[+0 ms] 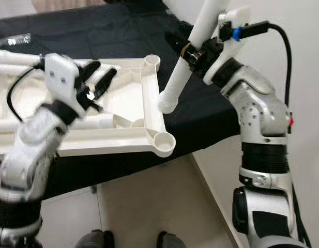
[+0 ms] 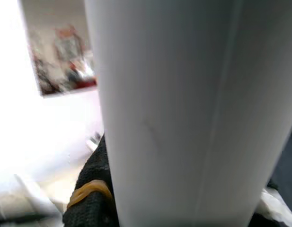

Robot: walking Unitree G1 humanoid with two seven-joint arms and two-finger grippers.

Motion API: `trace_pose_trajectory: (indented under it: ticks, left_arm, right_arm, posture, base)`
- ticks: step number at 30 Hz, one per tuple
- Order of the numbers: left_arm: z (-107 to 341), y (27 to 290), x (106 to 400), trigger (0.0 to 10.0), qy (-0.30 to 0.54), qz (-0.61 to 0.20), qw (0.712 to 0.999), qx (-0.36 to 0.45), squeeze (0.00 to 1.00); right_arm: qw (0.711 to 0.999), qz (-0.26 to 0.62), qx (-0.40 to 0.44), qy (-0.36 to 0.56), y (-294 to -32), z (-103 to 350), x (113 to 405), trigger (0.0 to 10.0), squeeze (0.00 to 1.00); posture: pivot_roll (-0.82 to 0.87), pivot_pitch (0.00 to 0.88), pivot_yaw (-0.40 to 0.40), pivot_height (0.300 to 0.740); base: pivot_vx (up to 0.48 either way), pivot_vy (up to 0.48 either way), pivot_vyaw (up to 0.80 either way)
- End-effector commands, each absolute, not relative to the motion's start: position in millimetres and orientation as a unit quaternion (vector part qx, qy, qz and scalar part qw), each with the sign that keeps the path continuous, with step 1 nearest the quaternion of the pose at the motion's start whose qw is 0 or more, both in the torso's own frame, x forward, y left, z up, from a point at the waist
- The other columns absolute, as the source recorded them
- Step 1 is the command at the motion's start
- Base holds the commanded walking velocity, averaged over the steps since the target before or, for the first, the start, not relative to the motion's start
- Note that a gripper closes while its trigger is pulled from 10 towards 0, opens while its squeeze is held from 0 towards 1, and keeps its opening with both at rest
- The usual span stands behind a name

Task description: Building children table

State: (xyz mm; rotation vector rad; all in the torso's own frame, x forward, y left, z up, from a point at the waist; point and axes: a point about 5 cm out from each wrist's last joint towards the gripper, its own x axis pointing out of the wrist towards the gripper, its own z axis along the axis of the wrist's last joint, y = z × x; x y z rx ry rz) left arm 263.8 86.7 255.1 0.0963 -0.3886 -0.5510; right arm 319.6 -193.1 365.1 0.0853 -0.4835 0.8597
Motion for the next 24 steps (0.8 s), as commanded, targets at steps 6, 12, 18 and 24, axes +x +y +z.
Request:
trace_pose_trajectory:
  ticks: [6, 12, 18, 24]
  left_arm:
    - [230.6, 71.6, 237.4, 10.0, -0.137, -0.298, 0.945, 0.007, 0.0]
    - [196.6, 77.1, 216.1, 10.0, -0.073, -0.294, 0.953, -0.001, 0.0]
    - [187.3, 75.2, 202.4, 10.0, -0.05, -0.322, 0.945, -0.015, 0.0]
    - [175.3, 66.9, 181.4, 10.0, -0.005, -0.387, 0.922, -0.03, 0.0]
  right_arm:
    - [0.843, 0.498, 0.019, -0.2, -190.0, 359.7, 307.2, 10.0, 0.0]
    - [0.798, 0.585, 0.042, -0.135, -181.6, 326.0, 292.6, 10.0, 0.0]
    - [0.787, 0.607, 0.022, -0.107, -183.9, 313.8, 288.2, 10.0, 0.0]
    - [0.786, 0.613, -0.027, -0.082, -185.8, 311.6, 297.3, 10.0, 0.0]
  posture:
    - [0.06, 0.132, -0.013, 0.74]
    - [0.07, 0.148, -0.024, 0.74]
    - [0.06, 0.152, -0.025, 0.74]
    - [0.07, 0.173, -0.018, 0.74]
  base:
    - [0.0, 0.0, 0.0]
    - [0.0, 0.0, 0.0]
    - [0.0, 0.0, 0.0]
    - [0.0, 0.0, 0.0]
